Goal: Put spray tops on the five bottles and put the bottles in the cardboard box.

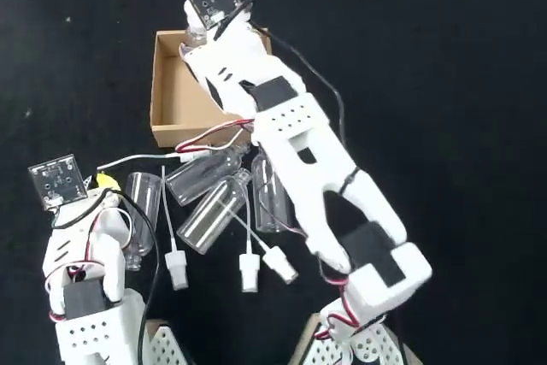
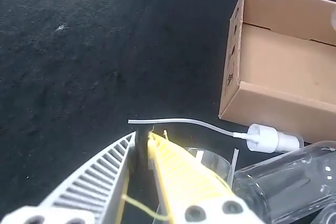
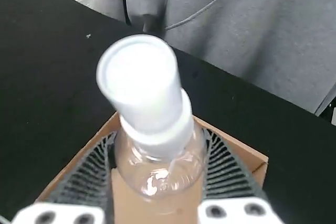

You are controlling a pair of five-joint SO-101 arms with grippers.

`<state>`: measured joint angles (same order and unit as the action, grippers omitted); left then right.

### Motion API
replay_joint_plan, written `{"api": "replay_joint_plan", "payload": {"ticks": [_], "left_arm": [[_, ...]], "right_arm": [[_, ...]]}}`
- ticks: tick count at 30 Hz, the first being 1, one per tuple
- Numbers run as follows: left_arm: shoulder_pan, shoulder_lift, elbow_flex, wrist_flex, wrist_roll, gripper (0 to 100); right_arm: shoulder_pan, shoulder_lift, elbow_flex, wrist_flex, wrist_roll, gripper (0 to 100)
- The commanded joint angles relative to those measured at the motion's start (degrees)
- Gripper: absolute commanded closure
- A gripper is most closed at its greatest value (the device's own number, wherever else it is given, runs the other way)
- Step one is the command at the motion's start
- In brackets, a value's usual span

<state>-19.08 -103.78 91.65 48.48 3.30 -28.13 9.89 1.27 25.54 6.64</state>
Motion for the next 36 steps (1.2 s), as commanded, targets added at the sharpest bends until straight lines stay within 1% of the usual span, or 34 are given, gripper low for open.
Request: {"api": "replay_joint_plan", "payload": {"ticks": [1,18,36], "left_arm": [[-0.48,-0.79,-0.84,-1.58,-0.53,97],[-0.48,-0.79,-0.84,-1.58,-0.53,97],[-0.48,-0.79,-0.84,-1.41,-0.53,97]], "right_arm": [[-3.34,1.63,-6.2,-3.6,-0.44,94.9],[-4.66,25.71,-30.11,-3.52,-0.44,94.9],[-4.75,40.84,-44.88,-3.52,-0.44,94.9]]}}
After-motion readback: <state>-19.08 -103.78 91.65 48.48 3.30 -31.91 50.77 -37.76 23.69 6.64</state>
